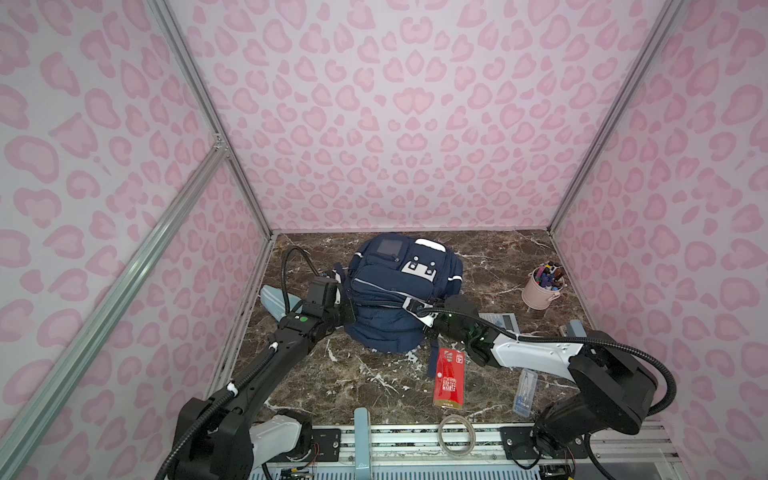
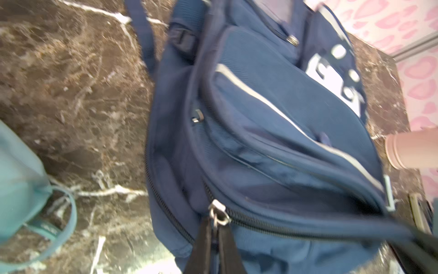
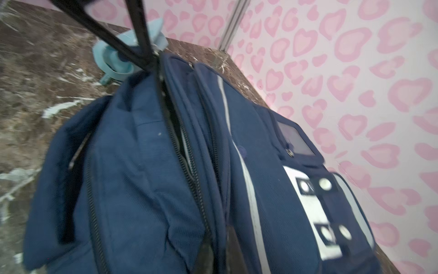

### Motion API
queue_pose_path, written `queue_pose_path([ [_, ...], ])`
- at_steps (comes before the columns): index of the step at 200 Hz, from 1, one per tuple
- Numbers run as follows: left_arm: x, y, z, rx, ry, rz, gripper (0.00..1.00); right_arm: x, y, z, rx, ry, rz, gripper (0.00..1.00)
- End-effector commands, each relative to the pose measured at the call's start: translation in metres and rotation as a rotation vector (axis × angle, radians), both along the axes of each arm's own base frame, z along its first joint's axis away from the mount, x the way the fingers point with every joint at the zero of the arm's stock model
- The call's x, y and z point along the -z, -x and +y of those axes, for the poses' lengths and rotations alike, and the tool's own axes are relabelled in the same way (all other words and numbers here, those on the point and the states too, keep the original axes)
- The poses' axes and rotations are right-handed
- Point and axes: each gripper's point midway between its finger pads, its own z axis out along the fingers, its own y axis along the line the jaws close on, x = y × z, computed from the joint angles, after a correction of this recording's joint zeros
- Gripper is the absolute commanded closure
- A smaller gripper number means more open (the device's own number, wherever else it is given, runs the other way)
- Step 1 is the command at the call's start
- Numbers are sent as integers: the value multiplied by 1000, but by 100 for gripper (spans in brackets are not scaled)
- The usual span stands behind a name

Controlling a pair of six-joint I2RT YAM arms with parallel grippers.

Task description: Pack the student bag

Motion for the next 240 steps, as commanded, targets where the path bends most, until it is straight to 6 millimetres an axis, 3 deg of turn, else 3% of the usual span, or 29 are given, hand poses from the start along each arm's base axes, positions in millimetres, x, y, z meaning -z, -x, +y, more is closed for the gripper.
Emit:
queue_pose_path([
  [1, -9, 13, -18, 50, 23, -17, 97, -6, -36, -41, 294, 22, -86, 98],
  [13, -13, 19, -35, 100, 56, -11, 97, -8, -44, -45, 334, 8, -64, 65],
  [19, -16, 21, -45, 131, 84, -11, 97, -8, -46, -45, 335, 2, -39, 58],
  [38, -24, 29, -79, 215, 142, -19, 97, -12, -36, -34, 271, -32, 27, 51],
  [68, -32, 38, -111, 285, 160, -27, 97, -32, 25, -8, 64, -79, -29, 44],
  [92, -35, 42, -123, 314, 174, -28, 97, -35, 52, 9, -48, -47, -38, 43],
  [134, -37, 50, -139, 358, 199, -20, 97, -34, 52, 31, -114, 8, -68, 40],
  [154, -34, 50, -142, 359, 212, -13, 97, -24, 53, 42, -161, 47, -49, 41],
  [177, -28, 50, -139, 354, 193, 3, 97, -10, 49, 43, -160, 98, -57, 42],
  [203, -30, 49, -133, 336, 167, -9, 97, 11, 43, 27, -138, 189, -28, 44],
  [218, -33, 49, -134, 339, 170, -10, 97, 9, 40, 20, -119, 168, -46, 41],
  [240, -35, 49, -138, 350, 187, -11, 97, 3, 39, 31, -156, 116, -71, 40],
])
